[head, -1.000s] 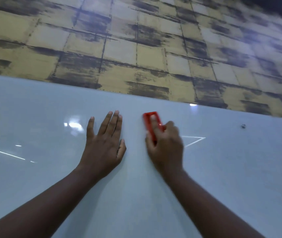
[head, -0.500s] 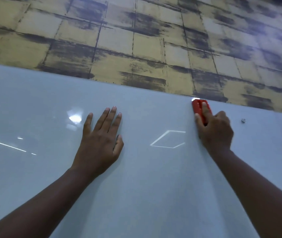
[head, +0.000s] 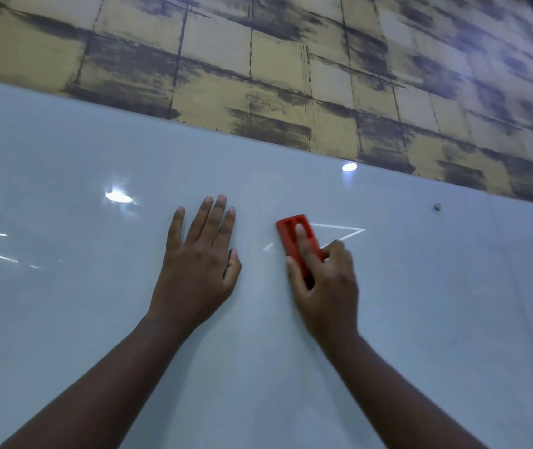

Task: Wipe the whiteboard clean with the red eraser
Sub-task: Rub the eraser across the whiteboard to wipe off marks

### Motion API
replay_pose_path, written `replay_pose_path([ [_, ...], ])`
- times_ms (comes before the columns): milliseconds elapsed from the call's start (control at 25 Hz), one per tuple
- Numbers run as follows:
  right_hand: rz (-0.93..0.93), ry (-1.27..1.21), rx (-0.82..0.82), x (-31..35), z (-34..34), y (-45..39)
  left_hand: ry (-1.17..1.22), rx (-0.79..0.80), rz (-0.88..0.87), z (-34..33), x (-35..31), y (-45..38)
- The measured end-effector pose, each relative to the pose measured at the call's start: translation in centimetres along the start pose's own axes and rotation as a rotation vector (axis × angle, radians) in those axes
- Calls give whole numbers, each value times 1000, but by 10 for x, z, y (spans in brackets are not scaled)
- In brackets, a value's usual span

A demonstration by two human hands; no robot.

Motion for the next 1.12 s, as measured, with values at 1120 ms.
replay_pose_path([
  [1120,241,-228,316,-24,95,179,-7,85,146,47,-53,133],
])
Point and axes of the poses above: each hand's wrist, its own y-axis away from the middle knuckle, its own z-axis out of the back of the hand, x = y × z, the point moved 1 cm from there along -y, towards the middle knuckle, and after that the axes turned 7 degrees about -x, right-handed, at the moved point
